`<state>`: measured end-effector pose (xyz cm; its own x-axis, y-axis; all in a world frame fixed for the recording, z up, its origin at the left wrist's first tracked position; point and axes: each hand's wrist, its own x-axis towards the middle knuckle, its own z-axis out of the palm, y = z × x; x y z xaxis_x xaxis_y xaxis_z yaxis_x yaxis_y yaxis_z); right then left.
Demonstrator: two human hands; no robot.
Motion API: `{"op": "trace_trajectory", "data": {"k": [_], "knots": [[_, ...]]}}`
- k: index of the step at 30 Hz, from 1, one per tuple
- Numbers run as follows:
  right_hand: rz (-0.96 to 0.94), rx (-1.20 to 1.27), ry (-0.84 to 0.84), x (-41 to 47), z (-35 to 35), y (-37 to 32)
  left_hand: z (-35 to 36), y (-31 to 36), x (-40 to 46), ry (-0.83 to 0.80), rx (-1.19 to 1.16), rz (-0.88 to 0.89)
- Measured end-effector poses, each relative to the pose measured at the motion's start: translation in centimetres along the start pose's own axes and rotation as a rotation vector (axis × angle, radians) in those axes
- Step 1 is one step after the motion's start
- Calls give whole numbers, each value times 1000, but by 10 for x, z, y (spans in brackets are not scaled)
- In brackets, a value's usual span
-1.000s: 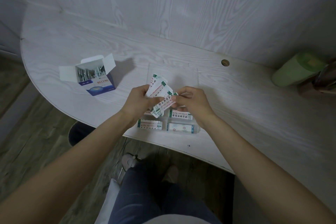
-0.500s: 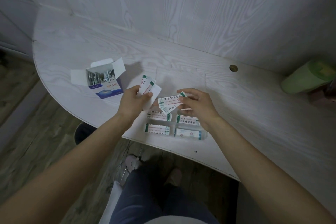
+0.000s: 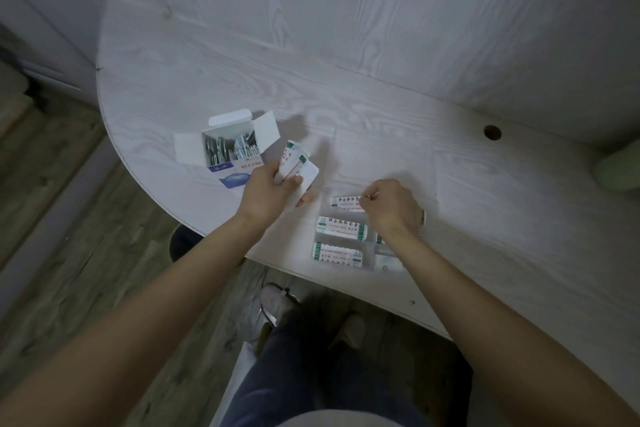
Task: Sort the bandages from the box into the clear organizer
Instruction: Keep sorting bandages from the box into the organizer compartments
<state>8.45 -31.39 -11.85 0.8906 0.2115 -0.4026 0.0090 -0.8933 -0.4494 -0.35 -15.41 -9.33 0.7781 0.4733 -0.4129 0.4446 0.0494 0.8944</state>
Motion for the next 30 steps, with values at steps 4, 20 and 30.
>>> {"op": "trace_trajectory", "data": {"k": [4,20,30], "knots": [[-56,-190,3,7,15,-8,-5,-2,7,-13,-24,-20],[-400,-730,-131,21,19,-10,8,1,15,-18,24,-36],[-679,-1023,-271,22,7,-24,13,5,11,0,29,20]]}}
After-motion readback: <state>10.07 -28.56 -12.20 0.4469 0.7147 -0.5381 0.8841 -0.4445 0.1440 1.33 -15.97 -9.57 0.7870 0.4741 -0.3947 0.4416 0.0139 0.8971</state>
